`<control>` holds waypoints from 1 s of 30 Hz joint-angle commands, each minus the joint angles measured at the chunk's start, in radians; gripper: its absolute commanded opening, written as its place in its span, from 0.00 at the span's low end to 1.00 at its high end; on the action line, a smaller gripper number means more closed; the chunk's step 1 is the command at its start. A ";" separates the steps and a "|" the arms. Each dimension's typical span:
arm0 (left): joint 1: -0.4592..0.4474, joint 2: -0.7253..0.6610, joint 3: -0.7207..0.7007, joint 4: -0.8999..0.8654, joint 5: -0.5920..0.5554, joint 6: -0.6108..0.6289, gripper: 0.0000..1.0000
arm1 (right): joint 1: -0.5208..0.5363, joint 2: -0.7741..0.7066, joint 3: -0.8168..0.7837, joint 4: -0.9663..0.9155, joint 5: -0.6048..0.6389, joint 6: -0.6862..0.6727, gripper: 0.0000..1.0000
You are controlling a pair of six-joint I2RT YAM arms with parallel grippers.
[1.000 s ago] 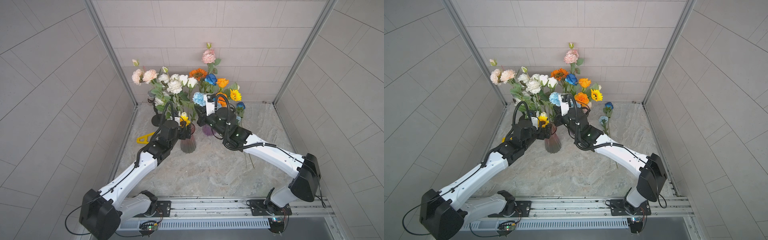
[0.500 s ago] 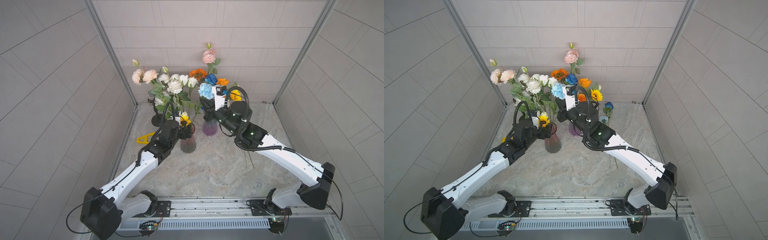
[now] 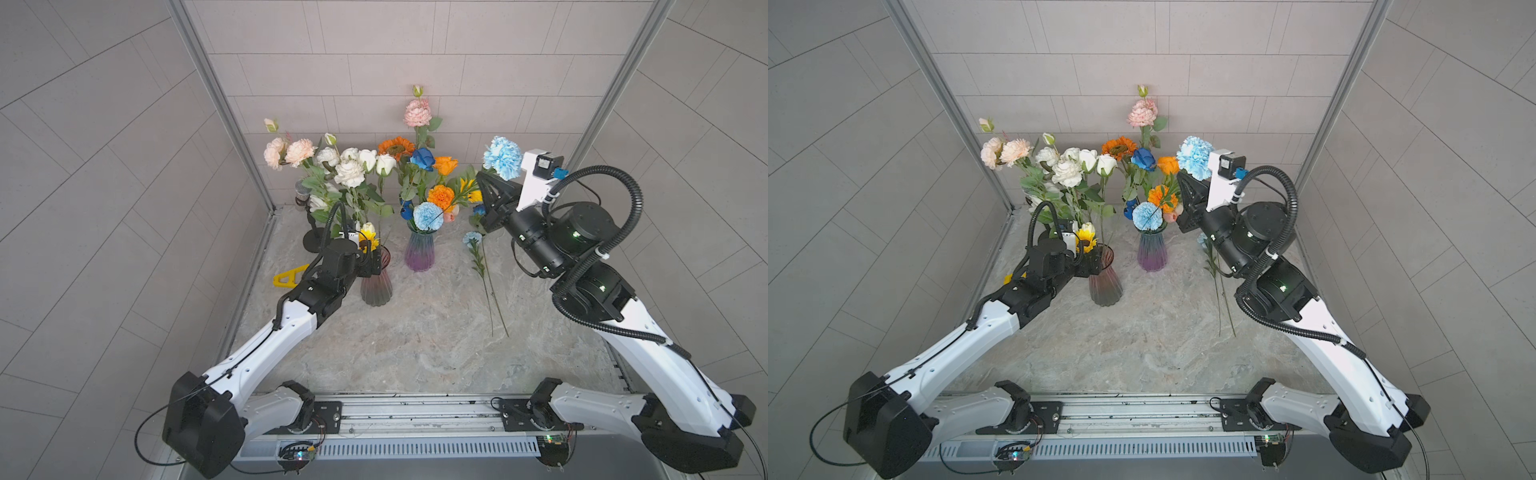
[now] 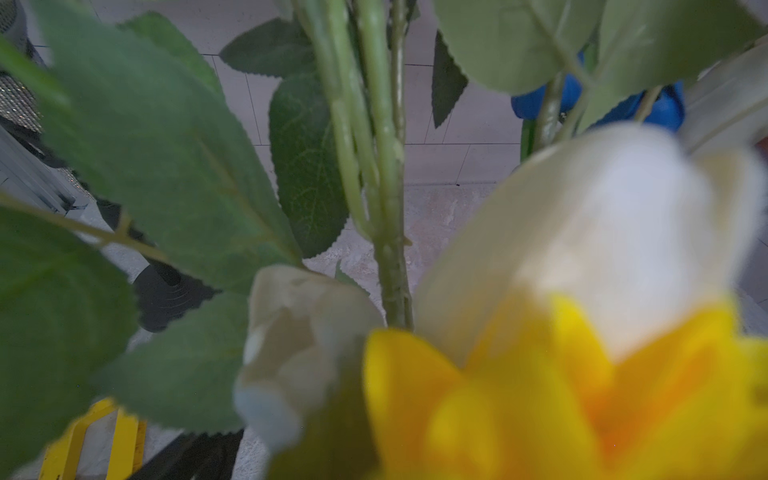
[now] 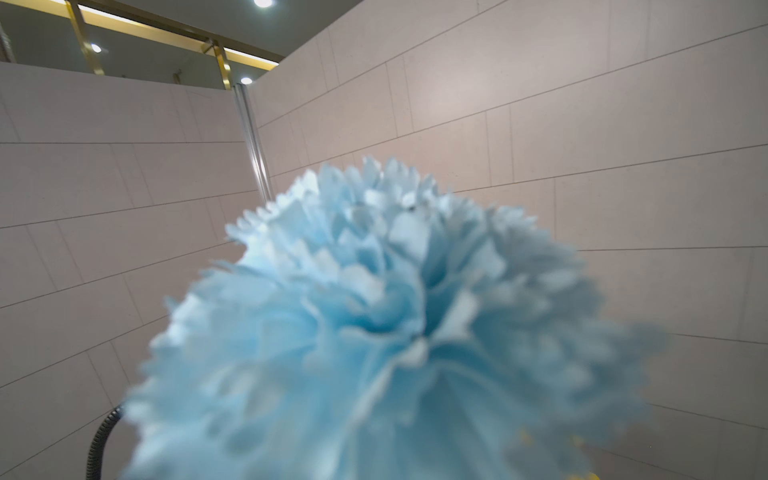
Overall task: Pick out blue flowers from the vase
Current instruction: Place the flower at the center of the board.
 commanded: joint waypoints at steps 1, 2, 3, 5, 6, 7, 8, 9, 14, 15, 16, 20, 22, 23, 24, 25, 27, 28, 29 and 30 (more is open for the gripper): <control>0.007 0.003 0.037 -0.036 -0.036 0.013 1.00 | -0.063 -0.051 0.004 -0.100 0.007 -0.008 0.00; 0.007 0.002 0.038 -0.041 -0.039 0.017 1.00 | -0.084 -0.056 0.019 -0.139 0.003 -0.013 0.00; 0.008 0.001 0.040 -0.047 -0.043 0.023 1.00 | -0.102 -0.059 0.034 -0.179 0.002 -0.021 0.00; 0.008 0.000 0.040 -0.055 -0.048 0.029 1.00 | -0.136 -0.069 0.051 -0.243 0.013 -0.028 0.00; 0.009 -0.001 0.038 -0.057 -0.052 0.030 1.00 | -0.151 -0.076 0.056 -0.265 0.016 -0.028 0.00; 0.009 -0.002 0.038 -0.057 -0.054 0.031 1.00 | -0.172 -0.081 0.063 -0.291 0.018 -0.026 0.00; 0.010 -0.003 0.038 -0.058 -0.054 0.034 1.00 | -0.193 -0.084 0.076 -0.324 0.018 -0.028 0.00; 0.010 -0.005 0.038 -0.057 -0.056 0.035 1.00 | -0.211 -0.081 0.091 -0.359 0.020 -0.034 0.00; 0.015 -0.013 0.038 -0.063 -0.052 0.038 1.00 | -0.334 -0.032 0.161 -0.517 0.003 -0.041 0.00; 0.015 -0.014 0.038 -0.062 -0.050 0.037 1.00 | -0.364 -0.019 0.164 -0.534 -0.012 -0.038 0.00; 0.017 -0.016 0.038 -0.062 -0.049 0.036 1.00 | -0.399 -0.004 0.162 -0.549 -0.032 -0.032 0.00; 0.021 -0.017 0.034 -0.056 -0.038 0.032 1.00 | -0.516 0.073 0.127 -0.559 -0.142 0.001 0.00; 0.026 -0.018 0.028 -0.054 -0.031 0.025 1.00 | -0.545 0.125 0.105 -0.559 -0.159 -0.004 0.00; 0.027 -0.020 0.026 -0.052 -0.030 0.021 1.00 | -0.555 0.154 0.095 -0.560 -0.170 -0.009 0.00; 0.029 -0.023 0.021 -0.049 -0.026 0.017 1.00 | -0.564 0.182 0.084 -0.556 -0.180 -0.016 0.00; 0.029 -0.025 0.016 -0.046 -0.023 0.013 1.00 | -0.572 0.211 0.076 -0.556 -0.194 -0.027 0.00; 0.030 -0.030 0.007 -0.044 -0.015 0.007 1.00 | -0.595 0.273 0.074 -0.568 -0.221 -0.046 0.00; 0.030 -0.032 0.005 -0.044 -0.012 0.003 1.00 | -0.606 0.307 0.079 -0.579 -0.233 -0.052 0.00; 0.030 -0.037 0.002 -0.045 -0.012 0.002 1.00 | -0.617 0.338 0.085 -0.589 -0.247 -0.061 0.00; 0.031 -0.040 -0.001 -0.046 -0.015 0.002 1.00 | -0.623 0.369 0.092 -0.598 -0.250 -0.069 0.00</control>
